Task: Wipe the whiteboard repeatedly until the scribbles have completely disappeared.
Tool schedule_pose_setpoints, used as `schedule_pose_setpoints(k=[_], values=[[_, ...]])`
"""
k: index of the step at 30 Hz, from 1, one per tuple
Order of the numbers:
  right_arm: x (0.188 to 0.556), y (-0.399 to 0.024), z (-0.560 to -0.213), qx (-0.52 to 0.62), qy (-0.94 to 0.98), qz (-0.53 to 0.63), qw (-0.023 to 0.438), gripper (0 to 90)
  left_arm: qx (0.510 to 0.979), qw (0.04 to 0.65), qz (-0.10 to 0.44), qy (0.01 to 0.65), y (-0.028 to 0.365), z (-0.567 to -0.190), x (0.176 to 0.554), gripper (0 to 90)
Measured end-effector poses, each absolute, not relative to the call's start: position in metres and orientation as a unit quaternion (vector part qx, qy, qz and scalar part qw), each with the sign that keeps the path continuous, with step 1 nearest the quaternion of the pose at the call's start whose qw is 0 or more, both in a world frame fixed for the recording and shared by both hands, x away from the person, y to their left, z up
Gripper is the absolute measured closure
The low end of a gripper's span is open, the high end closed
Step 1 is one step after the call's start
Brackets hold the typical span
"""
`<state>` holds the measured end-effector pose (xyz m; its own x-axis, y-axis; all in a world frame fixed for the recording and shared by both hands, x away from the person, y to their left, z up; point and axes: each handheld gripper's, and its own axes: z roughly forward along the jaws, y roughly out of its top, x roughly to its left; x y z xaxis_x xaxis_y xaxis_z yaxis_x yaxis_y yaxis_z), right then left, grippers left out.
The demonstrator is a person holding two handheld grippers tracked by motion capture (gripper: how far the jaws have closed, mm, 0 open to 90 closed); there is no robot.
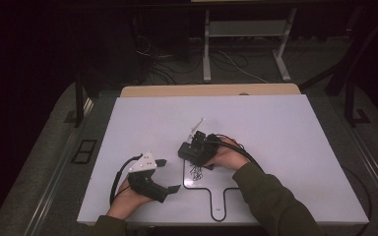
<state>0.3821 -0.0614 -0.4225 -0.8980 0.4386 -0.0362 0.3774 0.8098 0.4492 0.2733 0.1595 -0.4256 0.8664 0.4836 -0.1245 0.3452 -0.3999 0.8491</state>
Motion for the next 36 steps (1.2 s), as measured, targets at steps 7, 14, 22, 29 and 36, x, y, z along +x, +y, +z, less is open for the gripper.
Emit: schedule_pose_setpoints(k=[7, 14, 22, 29, 36], values=[[0.396, -0.073, -0.423, 0.25, 0.94, 0.219, 0.081, 38.5, 0.834, 0.487, 0.07, 0.248, 0.16, -0.426, 0.274, 0.0], [0.375, -0.062, -0.422, 0.214, 0.949, 0.218, 0.072, 38.5, 0.835, 0.487, 0.07, 0.247, 0.159, -0.426, 0.274, 0.0], [0.376, -0.065, -0.423, 0.215, 0.949, 0.22, 0.069, 38.5, 0.834, 0.488, 0.07, 0.247, 0.159, -0.426, 0.273, 0.0], [0.382, -0.071, -0.422, 0.231, 0.946, 0.215, 0.077, 38.5, 0.835, 0.487, 0.069, 0.246, 0.159, -0.426, 0.274, 0.0], [0.362, -0.061, -0.421, 0.194, 0.956, 0.212, 0.065, 38.4, 0.835, 0.486, 0.068, 0.247, 0.158, -0.426, 0.274, 0.0]])
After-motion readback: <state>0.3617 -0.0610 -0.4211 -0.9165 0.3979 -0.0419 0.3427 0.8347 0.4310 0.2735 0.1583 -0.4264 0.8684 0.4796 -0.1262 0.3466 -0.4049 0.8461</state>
